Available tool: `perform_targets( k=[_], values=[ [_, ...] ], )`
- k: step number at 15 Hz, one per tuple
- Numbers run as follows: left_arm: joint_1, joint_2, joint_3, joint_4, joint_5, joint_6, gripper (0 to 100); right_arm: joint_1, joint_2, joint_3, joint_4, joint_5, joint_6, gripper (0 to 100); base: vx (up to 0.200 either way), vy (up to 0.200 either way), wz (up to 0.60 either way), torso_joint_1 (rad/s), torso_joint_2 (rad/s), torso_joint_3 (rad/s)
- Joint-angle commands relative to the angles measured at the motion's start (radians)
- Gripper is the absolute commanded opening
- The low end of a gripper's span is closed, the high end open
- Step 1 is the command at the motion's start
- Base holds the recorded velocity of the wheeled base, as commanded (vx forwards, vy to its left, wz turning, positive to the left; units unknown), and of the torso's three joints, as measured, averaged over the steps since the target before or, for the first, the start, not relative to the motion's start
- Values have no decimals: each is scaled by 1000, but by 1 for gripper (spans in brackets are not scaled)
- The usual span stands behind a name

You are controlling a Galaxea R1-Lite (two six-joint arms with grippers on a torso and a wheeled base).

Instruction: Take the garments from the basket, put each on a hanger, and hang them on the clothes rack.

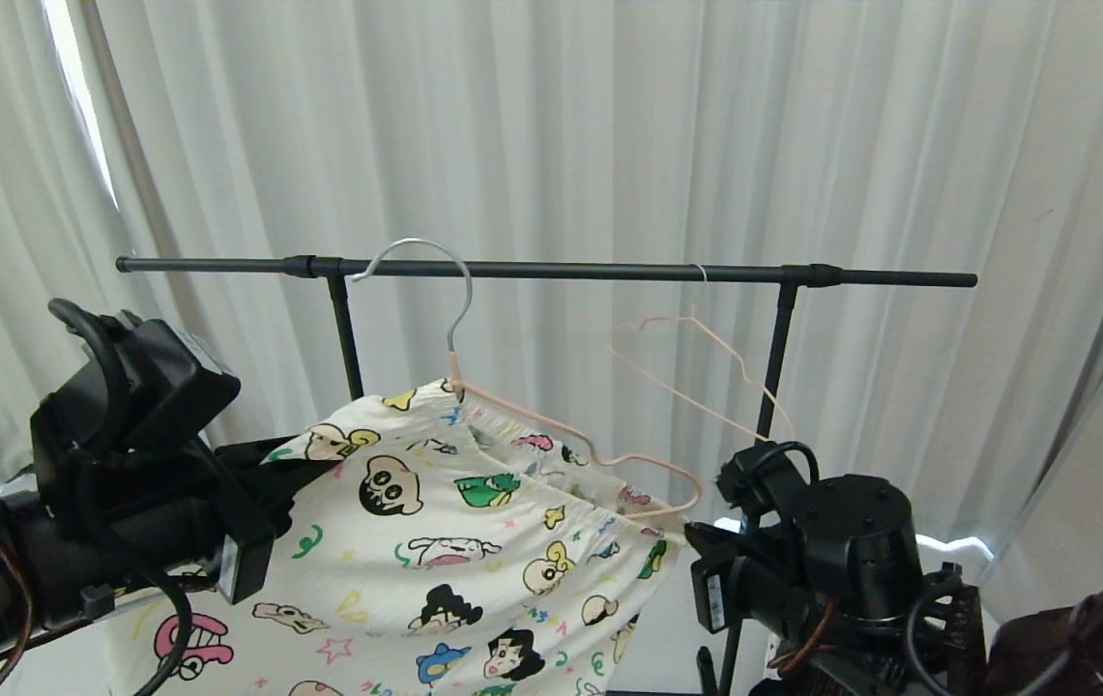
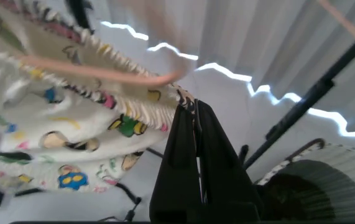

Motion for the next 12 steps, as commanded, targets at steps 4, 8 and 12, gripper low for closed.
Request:
perform_targets(
  k=[4, 8, 12],
  values=[
    [7, -13, 101, -3, 36, 27, 0, -67, -68, 4, 3, 36, -25, 0, 0, 0, 0, 0, 0, 0],
    [4, 27, 190, -3, 179, 146, 0, -65, -124, 4, 23, 71, -48, 0, 0, 0, 0, 0, 0, 0],
    [-10, 43, 169, -21, 186, 67, 0, -50, -252, 0, 171, 142, -111, 0, 0, 0, 0, 0, 0, 0]
  ],
)
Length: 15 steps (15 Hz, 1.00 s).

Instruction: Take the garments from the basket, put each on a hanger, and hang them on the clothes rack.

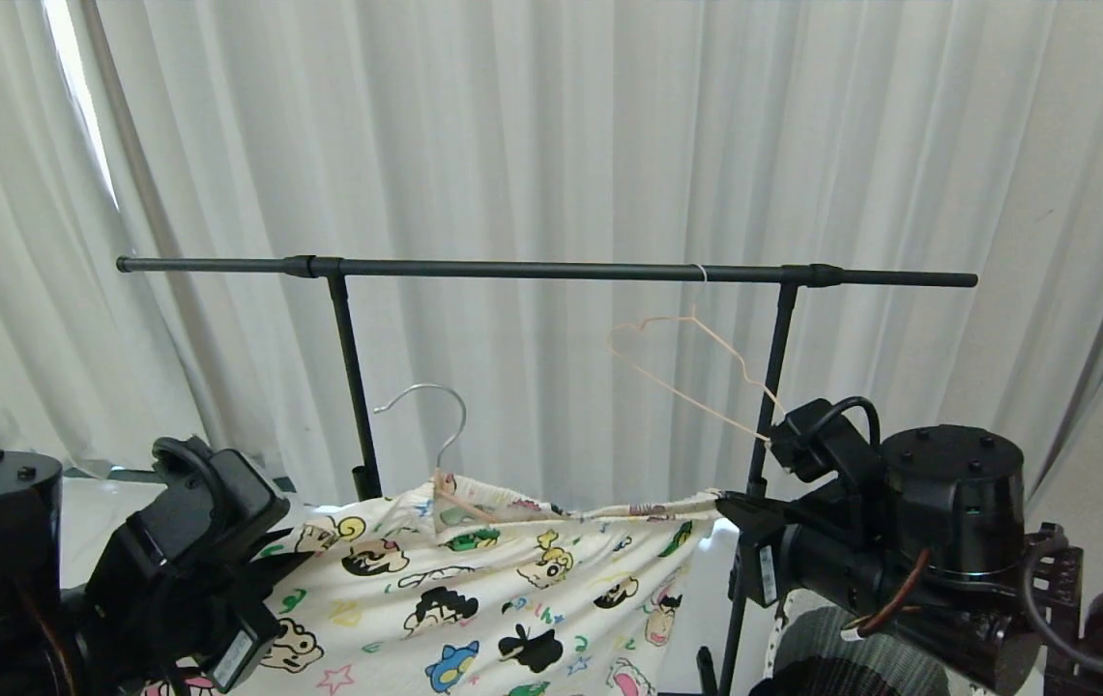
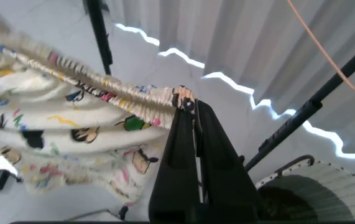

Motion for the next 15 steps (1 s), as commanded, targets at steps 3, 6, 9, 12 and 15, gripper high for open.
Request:
perform_targets(
  k=[3, 6, 9, 12, 15],
  values=[
    [-64, -7, 2, -64, -2, -88, 0, 25, -116, -3, 88, 14, -14, 100, 0, 0, 0, 0, 0, 0],
    [-119, -12, 4, -99, -2, -128, 0, 21, -159, -5, 91, 78, -54, 100, 0, 0, 0, 0, 0, 0],
    [-179, -25, 4, -101, -2, -129, 0, 24, -177, -19, 120, 140, -138, 100, 0, 0, 0, 0, 0, 0],
    [-253, -30, 2, -109, -2, -128, 0, 30, -200, -63, 231, 305, -281, 100, 0, 0, 0, 0, 0, 0],
    [-320, -27, 12, -144, -2, -126, 0, 45, -196, -175, 413, 439, -411, 100, 0, 0, 0, 0, 0, 0]
  ],
)
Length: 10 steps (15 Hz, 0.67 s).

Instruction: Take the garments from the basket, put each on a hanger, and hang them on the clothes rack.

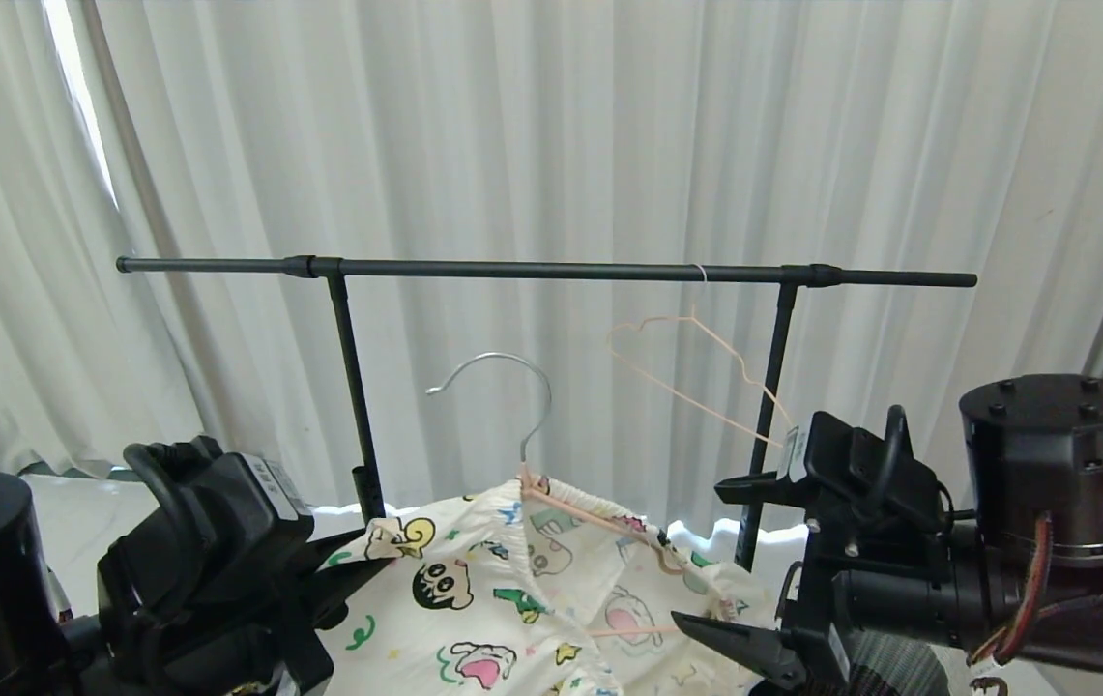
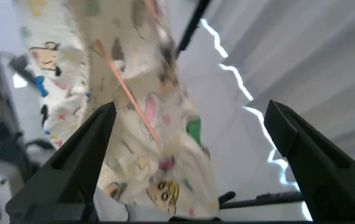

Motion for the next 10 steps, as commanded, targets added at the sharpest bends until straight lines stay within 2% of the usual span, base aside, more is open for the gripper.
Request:
perform_targets(
  k=[1, 3, 6, 10],
  values=[
    [-37, -2, 7, -2, 0, 1, 0, 11, 11, -81, 74, 48, -56, 100, 0, 0, 0, 0, 0, 0],
    [-64, -8, 24, -31, 0, -1, 0, 20, 45, -155, 172, 77, -90, 100, 0, 0, 0, 0, 0, 0],
    [-86, -14, 30, -66, 0, -1, 0, 52, 101, -253, 287, 98, -92, 100, 0, 0, 0, 0, 0, 0],
    [-86, -46, 30, -66, 0, -1, 0, 55, 154, -282, 309, 103, -89, 100, 0, 0, 0, 0, 0, 0]
  ],
)
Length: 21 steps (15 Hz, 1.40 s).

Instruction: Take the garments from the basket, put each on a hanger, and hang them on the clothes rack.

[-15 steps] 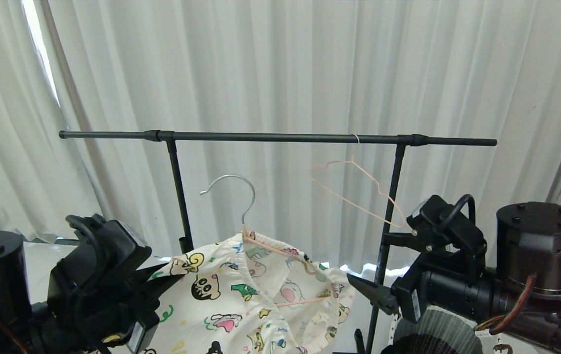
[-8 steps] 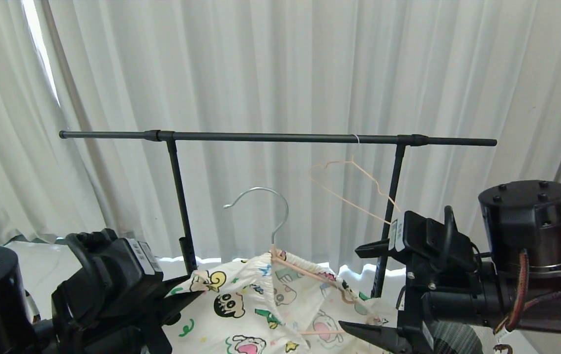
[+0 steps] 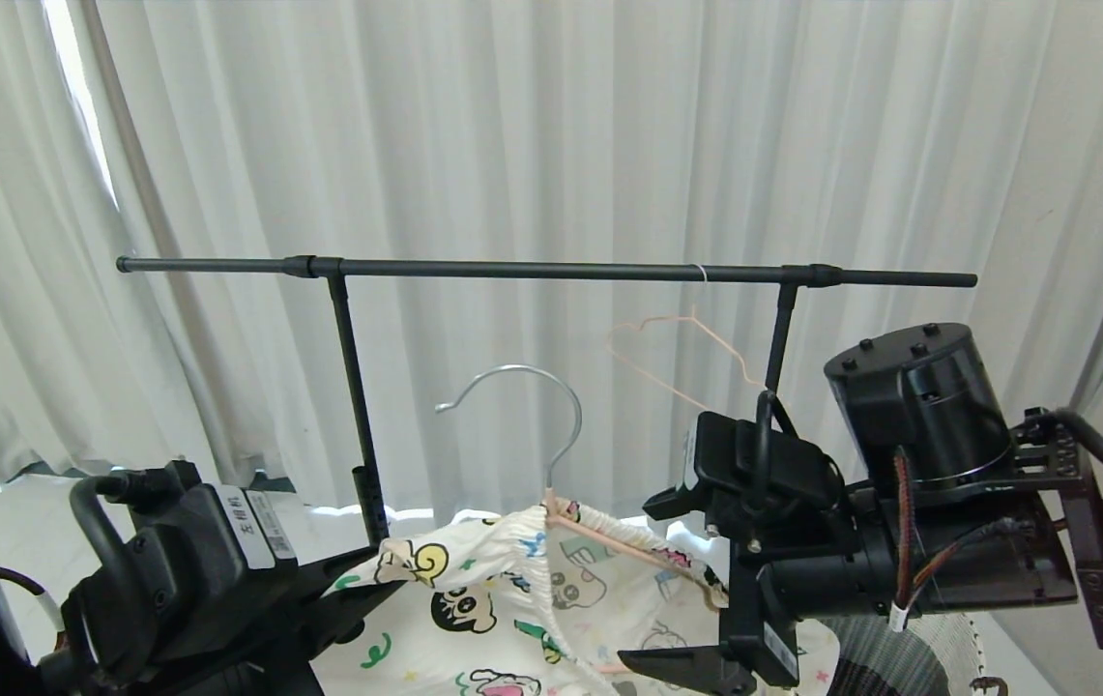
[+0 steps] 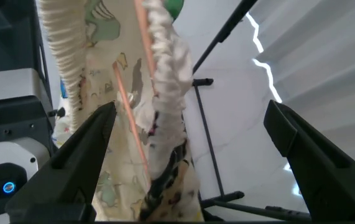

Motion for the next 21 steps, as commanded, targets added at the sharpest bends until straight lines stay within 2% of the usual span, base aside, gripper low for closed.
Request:
perform_targets(
  k=[1, 5, 6, 14, 15, 18, 21],
  values=[
    [-1, -20, 0, 0, 0, 0, 0, 4, 31, -7, 2, 1, 0, 100, 0, 0, 0, 0, 0, 0],
    [-1, -25, 0, 0, -2, 1, 0, 4, 34, -6, 2, -4, 11, 100, 0, 0, 0, 0, 0, 0],
    [-1, -25, 0, 0, -2, 1, 0, 4, 34, -7, 2, -4, 11, 0, 0, 0, 0, 0, 0, 0],
    [-5, -23, 0, 0, -2, 7, 0, 15, 28, -19, -1, -5, 11, 0, 0, 0, 0, 0, 0, 0],
    [-7, -23, 0, 0, -2, 7, 100, 15, 25, -18, -3, -7, 11, 0, 0, 0, 0, 0, 0, 0],
    [2, -23, 0, 0, 0, 1, 100, -5, -15, -7, -6, -42, 8, 0, 0, 0, 0, 0, 0, 0],
    [53, -45, 6, 0, 0, 0, 100, -83, -67, 22, -6, -51, 2, 0, 0, 0, 0, 0, 0, 0]
  ],
)
